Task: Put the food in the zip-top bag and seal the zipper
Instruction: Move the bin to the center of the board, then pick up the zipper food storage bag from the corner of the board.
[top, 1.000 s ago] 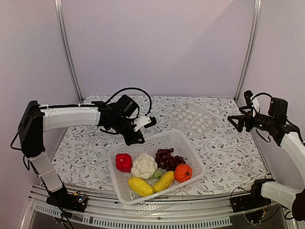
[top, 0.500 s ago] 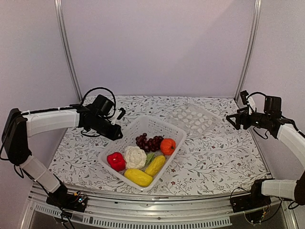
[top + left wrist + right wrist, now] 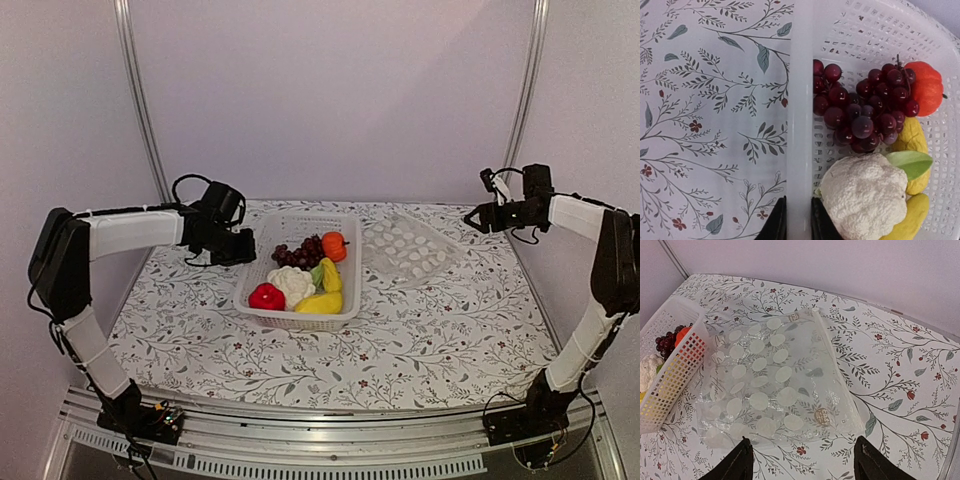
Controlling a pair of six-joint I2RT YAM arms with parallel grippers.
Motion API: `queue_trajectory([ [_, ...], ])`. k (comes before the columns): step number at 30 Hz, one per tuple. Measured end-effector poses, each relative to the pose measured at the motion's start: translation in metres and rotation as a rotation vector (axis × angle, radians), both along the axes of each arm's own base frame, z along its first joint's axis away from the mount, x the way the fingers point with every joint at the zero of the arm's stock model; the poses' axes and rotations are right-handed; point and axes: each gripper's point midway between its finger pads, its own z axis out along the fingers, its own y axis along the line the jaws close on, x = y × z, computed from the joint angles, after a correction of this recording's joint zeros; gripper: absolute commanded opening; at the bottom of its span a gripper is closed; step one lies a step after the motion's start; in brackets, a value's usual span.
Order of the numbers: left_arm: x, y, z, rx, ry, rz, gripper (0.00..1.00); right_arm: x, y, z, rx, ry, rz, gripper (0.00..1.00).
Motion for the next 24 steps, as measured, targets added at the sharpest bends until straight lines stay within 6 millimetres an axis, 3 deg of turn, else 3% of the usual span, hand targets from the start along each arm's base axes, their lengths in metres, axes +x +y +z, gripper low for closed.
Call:
queue_trajectory([
  [2,0.003,-0.004,0.002,-0.025,0.005,0.008,0.46,0.015,-0.001,-0.014,0.005,0.042,-0.001,0.66],
  [4,0.003,-0.008,0.005,-0.046,0.004,0.004,0.53,0.028,-0.003,-0.029,0.008,0.081,-0.002,0.67],
  [11,-0.017,0.001,0.034,-0.059,-0.074,-0.014,0.64,0.043,-0.006,-0.088,0.014,0.230,-0.007,0.68],
  [16,-0.032,0.005,0.061,-0.062,-0.156,-0.071,0.67,0.056,-0.009,-0.110,0.016,0.289,-0.016,0.65],
  [19,-0.040,-0.006,0.060,-0.038,-0.167,-0.141,0.67,0.064,-0.010,-0.118,0.018,0.306,-0.021,0.65],
  [24,-0.073,-0.042,0.056,-0.028,-0.169,-0.313,0.66,0.068,-0.012,-0.132,0.012,0.340,-0.032,0.65],
])
